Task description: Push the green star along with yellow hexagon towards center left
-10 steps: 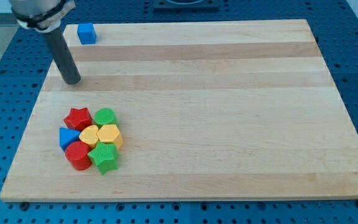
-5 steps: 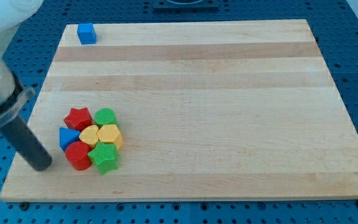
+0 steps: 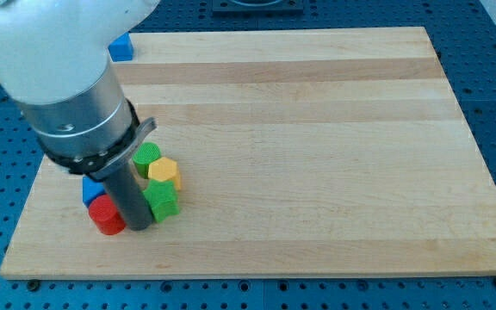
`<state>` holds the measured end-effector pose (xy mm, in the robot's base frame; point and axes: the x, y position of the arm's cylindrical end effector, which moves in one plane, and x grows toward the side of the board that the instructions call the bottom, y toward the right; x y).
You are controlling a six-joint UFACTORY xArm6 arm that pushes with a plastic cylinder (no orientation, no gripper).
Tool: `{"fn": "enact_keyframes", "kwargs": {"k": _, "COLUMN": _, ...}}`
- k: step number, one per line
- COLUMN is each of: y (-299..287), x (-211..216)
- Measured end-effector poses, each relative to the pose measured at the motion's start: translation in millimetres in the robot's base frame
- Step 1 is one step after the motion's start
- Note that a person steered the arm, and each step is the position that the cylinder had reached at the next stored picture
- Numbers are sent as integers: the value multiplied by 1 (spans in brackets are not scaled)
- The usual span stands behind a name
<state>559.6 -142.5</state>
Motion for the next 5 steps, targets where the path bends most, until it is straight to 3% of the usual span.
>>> {"fn": "enact_keyframes", "kwargs": {"k": 3, "y": 71, "x": -13}}
{"fn": "enact_keyframes", "kwargs": {"k": 5, "y": 46, "x": -35}}
